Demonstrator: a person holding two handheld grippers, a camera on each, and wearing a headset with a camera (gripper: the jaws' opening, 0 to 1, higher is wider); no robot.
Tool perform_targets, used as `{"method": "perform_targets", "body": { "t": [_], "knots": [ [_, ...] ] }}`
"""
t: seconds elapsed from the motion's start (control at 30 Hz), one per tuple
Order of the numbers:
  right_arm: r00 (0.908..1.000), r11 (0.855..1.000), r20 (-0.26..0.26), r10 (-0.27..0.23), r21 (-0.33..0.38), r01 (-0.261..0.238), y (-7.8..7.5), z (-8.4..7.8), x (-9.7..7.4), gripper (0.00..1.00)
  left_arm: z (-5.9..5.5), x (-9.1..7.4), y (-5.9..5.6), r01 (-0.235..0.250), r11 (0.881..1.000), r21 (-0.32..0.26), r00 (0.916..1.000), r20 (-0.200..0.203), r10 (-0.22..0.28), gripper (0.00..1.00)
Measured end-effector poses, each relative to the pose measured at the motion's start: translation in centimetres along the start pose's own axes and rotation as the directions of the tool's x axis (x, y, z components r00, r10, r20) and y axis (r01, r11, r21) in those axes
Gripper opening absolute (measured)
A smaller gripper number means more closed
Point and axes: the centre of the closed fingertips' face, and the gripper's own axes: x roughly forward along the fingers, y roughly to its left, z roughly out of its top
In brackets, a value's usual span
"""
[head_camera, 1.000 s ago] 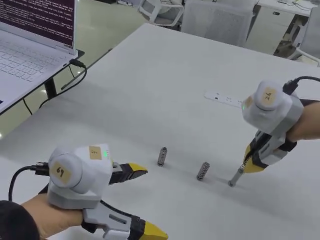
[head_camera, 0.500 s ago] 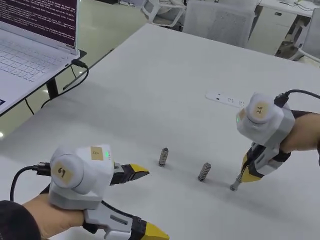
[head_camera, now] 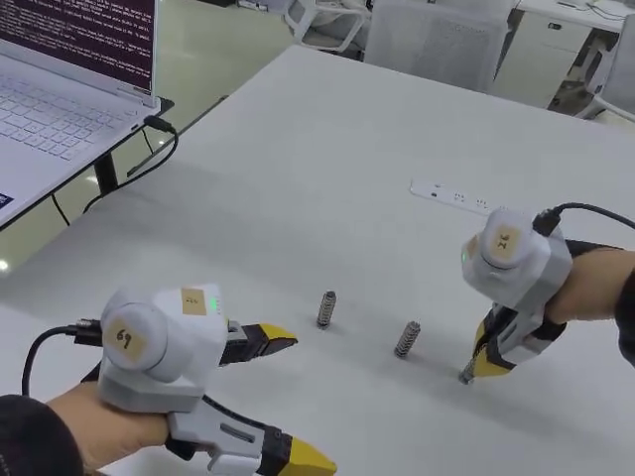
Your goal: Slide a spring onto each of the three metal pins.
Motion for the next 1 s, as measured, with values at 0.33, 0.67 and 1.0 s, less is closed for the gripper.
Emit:
{"method": "perform_targets", "body": {
  "t": [0.33,0.67,1.0],
  "knots": [
    [0.9999,1.000,0.015,-0.003,0.012,0.002,0.20,-0.09,0.62,0.08,-0.03,0.04,0.06,0.000,1.000,-0.001,1.0000,-0.001,0.000,0.77],
    [0.9994,1.000,0.033,-0.007,0.021,0.006,0.30,0.07,0.80,0.09,-0.01,0.04,0.02,0.002,1.000,0.000,1.0000,0.000,-0.002,0.77],
    [0.9985,0.999,0.054,-0.009,0.041,0.006,0.41,0.00,0.82,0.18,-0.04,0.07,0.00,0.004,1.000,0.000,1.0000,-0.002,-0.004,0.77]
  ]
}}
